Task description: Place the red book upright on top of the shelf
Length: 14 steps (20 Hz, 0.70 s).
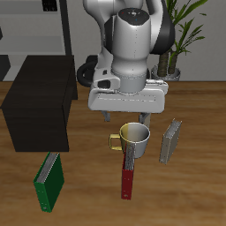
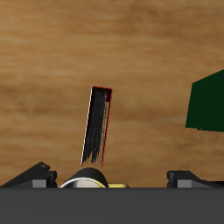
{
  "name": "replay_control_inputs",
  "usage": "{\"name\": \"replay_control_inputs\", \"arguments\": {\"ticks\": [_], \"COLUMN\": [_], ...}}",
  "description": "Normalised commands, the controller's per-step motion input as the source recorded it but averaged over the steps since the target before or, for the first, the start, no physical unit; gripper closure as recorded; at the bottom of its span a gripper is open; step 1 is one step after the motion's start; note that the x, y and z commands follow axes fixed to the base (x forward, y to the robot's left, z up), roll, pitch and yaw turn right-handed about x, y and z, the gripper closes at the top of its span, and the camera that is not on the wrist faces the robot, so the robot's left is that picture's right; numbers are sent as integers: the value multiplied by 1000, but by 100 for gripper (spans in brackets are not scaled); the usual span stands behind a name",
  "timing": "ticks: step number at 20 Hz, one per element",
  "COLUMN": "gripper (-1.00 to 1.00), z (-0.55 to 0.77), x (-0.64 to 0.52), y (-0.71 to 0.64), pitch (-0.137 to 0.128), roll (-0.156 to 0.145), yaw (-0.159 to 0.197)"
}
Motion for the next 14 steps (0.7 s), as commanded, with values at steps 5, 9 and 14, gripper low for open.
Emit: {"name": "replay_control_inputs", "arguments": {"ticks": [5, 9, 14], "gripper": [-100, -100, -100], "z": [-317, -267, -379], "x": [78, 35, 59], "y": [147, 24, 45], "pitch": [-32, -19, -37], "roll": [13, -17, -15], "yaw": [-15, -50, 20]}}
